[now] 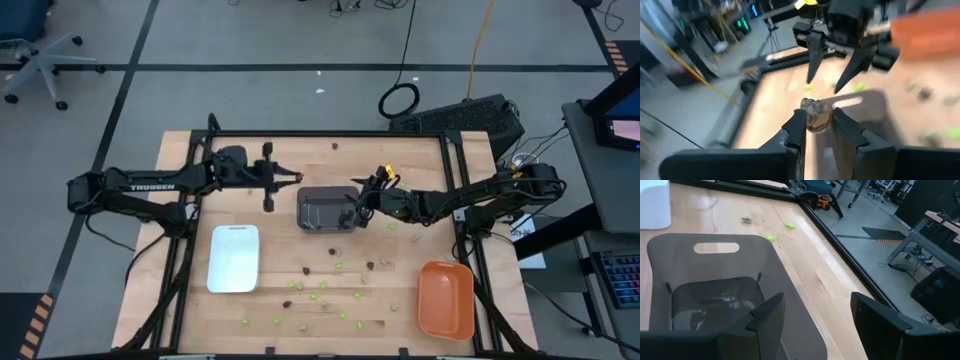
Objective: Sort Halloween decoration
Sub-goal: Put the black skull toy into the black bin
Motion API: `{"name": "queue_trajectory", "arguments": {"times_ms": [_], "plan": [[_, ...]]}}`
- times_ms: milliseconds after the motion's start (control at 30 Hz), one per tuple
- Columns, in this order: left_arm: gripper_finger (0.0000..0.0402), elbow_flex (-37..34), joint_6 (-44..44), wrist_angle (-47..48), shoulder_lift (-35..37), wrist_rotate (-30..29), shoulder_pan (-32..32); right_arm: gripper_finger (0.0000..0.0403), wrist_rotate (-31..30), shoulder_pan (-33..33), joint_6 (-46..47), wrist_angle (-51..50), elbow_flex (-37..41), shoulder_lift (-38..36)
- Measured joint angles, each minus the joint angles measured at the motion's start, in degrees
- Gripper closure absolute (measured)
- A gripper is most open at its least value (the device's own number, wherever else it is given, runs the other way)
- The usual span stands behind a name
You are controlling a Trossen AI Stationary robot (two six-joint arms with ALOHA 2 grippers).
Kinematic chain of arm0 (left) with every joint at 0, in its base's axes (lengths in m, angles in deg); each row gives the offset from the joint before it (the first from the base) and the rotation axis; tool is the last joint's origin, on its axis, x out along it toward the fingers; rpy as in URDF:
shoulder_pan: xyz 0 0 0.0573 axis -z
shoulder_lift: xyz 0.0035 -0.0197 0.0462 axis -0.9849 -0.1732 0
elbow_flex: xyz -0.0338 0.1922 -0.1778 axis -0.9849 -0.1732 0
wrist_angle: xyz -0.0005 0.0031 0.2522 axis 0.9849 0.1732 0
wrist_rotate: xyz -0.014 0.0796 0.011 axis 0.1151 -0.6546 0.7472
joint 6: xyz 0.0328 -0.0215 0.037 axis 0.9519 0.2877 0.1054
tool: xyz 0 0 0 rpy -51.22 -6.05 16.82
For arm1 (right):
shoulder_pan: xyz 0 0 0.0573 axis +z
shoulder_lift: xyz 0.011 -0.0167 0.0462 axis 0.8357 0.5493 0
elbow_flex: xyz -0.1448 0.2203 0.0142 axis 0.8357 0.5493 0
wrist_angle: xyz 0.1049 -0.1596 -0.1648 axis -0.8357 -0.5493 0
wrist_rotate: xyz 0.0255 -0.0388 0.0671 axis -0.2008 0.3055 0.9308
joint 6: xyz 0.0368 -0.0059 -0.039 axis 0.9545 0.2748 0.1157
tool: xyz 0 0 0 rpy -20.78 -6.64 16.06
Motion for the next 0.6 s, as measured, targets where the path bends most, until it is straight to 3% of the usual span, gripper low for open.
{"name": "queue_trajectory", "arguments": {"times_ms": [100, 267, 600], "plan": [[0.0341, 0.0, -10.2, 0.1, 0.0, 2.2, 0.0, 0.0189, 0.0, 0.0, -0.3, 0.0, 0.0, 0.0], [0.0341, -0.5, -19.0, 0.9, 0.0, 5.5, 0.3, 0.0189, 0.0, 0.0, -0.4, 0.0, 0.0, 0.0], [0.034, -1.0, -17.4, -0.3, -1.5, 5.4, 3.6, 0.0189, 1.7, 0.0, 1.5, 0.0, 0.0, 0.0]]}}
